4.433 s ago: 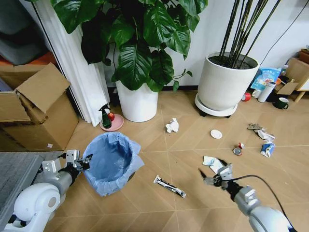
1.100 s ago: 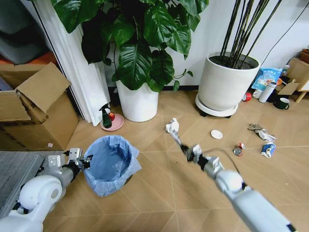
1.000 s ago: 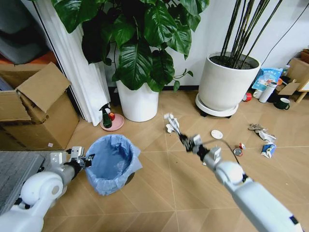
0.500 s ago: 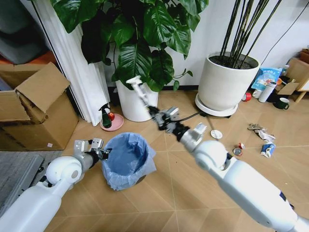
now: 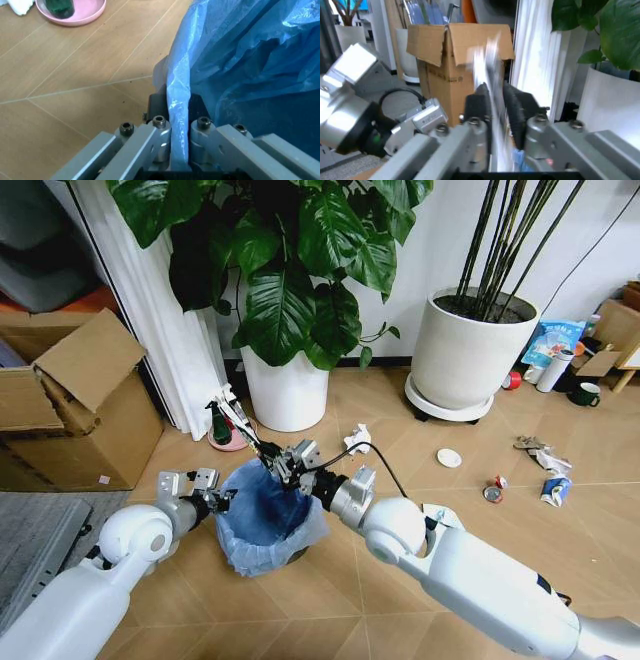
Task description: Pick up the trash bin and place the garbage on the floor into it.
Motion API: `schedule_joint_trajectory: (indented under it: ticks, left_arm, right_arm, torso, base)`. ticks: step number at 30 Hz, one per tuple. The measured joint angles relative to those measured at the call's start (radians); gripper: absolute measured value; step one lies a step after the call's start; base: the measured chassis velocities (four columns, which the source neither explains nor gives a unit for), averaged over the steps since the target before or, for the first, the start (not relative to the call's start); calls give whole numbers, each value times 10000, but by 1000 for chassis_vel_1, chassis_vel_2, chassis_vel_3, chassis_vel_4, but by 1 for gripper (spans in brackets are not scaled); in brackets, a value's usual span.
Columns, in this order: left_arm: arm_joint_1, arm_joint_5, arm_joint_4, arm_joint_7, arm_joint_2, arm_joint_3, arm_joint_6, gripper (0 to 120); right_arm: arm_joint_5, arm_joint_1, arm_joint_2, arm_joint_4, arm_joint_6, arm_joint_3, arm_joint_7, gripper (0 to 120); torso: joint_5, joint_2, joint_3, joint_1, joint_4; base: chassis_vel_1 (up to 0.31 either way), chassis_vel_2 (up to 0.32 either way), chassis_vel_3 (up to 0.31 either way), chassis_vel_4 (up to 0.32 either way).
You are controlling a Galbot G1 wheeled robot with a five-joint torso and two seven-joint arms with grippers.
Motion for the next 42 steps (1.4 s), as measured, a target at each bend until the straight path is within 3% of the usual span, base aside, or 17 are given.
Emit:
schedule_joint_trajectory:
  ticks: [10, 16, 18, 19, 21, 23, 33, 42]
  left_arm:
    - [10, -53, -102, -54, -25, -79, -2, 0]
    - [491, 101, -227, -84, -189, -914, -7, 0]
    - [550, 126, -245, -78, -198, -987, -7, 0]
    - [785, 264, -314, -39, -232, -1284, -9, 0]
    - [946, 433, -352, 53, -282, -1453, -12, 0]
    - [1200, 671, -376, 164, -438, -1730, -12, 0]
    - [1480, 890, -476, 362, -541, -1880, -14, 0]
    - [1608, 918, -611, 390, -551, -1794, -14, 0]
  right_arm:
    - [-78, 50, 165, -113, -1, 90, 180, 48]
    - [64, -530, 175, 21, -853, 1556, 1071, 73]
    - [60, -626, 151, 26, -893, 1709, 1108, 73]
    - [11, -1080, 24, 38, -1025, 2312, 1174, 83]
    - [-54, -1438, -36, 67, -1081, 2747, 1178, 86]
    - [-295, -2306, -211, 69, -1213, 3767, 1187, 97]
    - [-1019, -4427, -479, 133, -1219, 6251, 901, 100]
    - [-1158, -5005, -359, 227, -1098, 6807, 841, 100]
  torso:
    - [0, 0, 0, 0, -1]
    - [0, 0, 0, 0, 2]
    - [0, 0, 0, 0, 3]
    - [1, 0, 0, 0, -2]
    - [4, 0, 0, 0, 3]
    - [2, 0, 0, -1, 1]
    - [2, 0, -1, -1, 0]
    - [1, 0, -1, -1, 2]
  base:
    - [0, 0, 0, 0]
    - [0, 0, 0, 0]
    - [0, 0, 0, 0]
    - [0, 0, 0, 0]
    - [0, 0, 0, 0]
    - [0, 0, 0, 0]
    - [0, 0, 0, 0]
    - [-5, -4, 4, 6]
